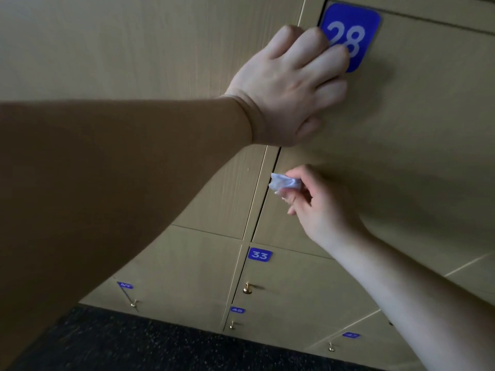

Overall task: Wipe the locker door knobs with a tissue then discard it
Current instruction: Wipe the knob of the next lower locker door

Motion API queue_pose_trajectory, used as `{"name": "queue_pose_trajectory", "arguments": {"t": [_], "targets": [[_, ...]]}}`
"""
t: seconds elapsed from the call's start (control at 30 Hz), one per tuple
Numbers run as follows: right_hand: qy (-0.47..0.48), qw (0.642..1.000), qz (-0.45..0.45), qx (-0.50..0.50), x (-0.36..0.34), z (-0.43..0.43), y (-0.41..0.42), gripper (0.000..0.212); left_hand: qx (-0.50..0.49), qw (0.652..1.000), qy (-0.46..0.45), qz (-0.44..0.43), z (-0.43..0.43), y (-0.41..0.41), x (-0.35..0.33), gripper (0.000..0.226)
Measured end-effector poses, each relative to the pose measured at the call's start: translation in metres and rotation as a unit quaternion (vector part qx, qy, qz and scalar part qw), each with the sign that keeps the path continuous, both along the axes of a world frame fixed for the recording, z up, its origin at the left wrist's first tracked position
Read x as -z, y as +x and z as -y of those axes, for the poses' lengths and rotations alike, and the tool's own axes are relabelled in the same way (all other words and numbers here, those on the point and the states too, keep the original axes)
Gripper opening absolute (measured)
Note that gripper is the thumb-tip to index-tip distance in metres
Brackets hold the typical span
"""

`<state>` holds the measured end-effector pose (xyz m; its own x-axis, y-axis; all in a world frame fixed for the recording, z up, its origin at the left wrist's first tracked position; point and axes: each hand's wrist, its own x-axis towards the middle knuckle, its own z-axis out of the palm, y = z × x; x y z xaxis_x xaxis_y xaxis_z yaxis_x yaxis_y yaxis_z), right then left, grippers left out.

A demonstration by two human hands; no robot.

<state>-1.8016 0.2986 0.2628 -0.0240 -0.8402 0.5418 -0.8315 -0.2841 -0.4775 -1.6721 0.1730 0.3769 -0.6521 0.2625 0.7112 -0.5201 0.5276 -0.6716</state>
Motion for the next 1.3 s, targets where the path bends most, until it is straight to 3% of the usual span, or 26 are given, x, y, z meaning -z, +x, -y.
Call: {"name": "queue_pose_trajectory", "arguments": {"t": [0.1, 0.23, 0.37, 0.43, 0.57, 0.67, 0.73, 0.8, 0.87, 0.93, 1.0, 1.07, 1.2, 1.3], "targets": [[0.037, 0.994, 0.1, -0.018, 0.004, 0.002, -0.001, 0.013, 0.002, 1.0, -0.003, -0.002, 0.0, 0.0, 0.0, 0.027], [0.021, 0.957, 0.288, -0.038, 0.007, -0.002, -0.004, 0.023, 0.01, 1.0, -0.005, -0.006, -0.001, -0.001, 0.0, 0.025], [0.029, 0.94, 0.336, -0.053, 0.007, -0.011, -0.005, 0.017, 0.017, 1.0, -0.001, -0.007, -0.001, -0.001, 0.0, 0.025], [0.048, 0.956, 0.282, -0.065, 0.01, -0.011, -0.005, 0.021, 0.016, 1.0, 0.001, -0.007, -0.001, -0.001, 0.0, 0.026], [0.065, 0.995, 0.045, -0.053, -0.002, -0.006, -0.007, 0.023, 0.017, 1.0, 0.001, -0.005, -0.001, 0.0, 0.0, 0.028], [0.042, 0.992, -0.121, -0.024, -0.022, 0.0, -0.005, 0.005, 0.014, 1.0, -0.004, -0.006, -0.002, 0.0, 0.0, 0.028], [0.046, 0.981, -0.188, -0.006, -0.032, 0.001, -0.002, 0.012, 0.012, 1.0, -0.007, -0.006, -0.002, 0.0, 0.0, 0.028], [0.052, 0.986, -0.16, 0.002, -0.033, -0.001, 0.001, 0.018, 0.01, 1.0, -0.009, -0.008, -0.002, 0.0, 0.0, 0.028], [0.06, 0.995, -0.077, 0.007, -0.024, -0.002, 0.002, 0.018, 0.008, 1.0, -0.006, -0.007, -0.001, 0.0, 0.0, 0.028], [0.086, 0.993, 0.079, -0.001, -0.014, -0.002, 0.007, 0.018, 0.009, 1.0, -0.003, -0.004, 0.0, 0.001, 0.0, 0.029], [0.091, 0.965, 0.246, -0.008, -0.004, -0.002, 0.009, 0.018, 0.007, 1.0, 0.001, 0.0, -0.001, 0.001, 0.001, 0.029], [0.083, 0.936, 0.341, -0.014, -0.002, -0.005, 0.007, 0.019, 0.006, 1.0, 0.001, 0.0, -0.001, 0.001, 0.0, 0.029], [0.075, 0.93, 0.357, -0.038, -0.005, -0.01, -0.004, 0.021, 0.005, 1.0, 0.001, -0.002, -0.002, 0.001, -0.001, 0.028], [0.081, 0.971, 0.218, -0.047, -0.006, -0.009, -0.003, 0.023, 0.002, 1.0, 0.002, -0.002, -0.003, 0.0, -0.001, 0.028]]}}
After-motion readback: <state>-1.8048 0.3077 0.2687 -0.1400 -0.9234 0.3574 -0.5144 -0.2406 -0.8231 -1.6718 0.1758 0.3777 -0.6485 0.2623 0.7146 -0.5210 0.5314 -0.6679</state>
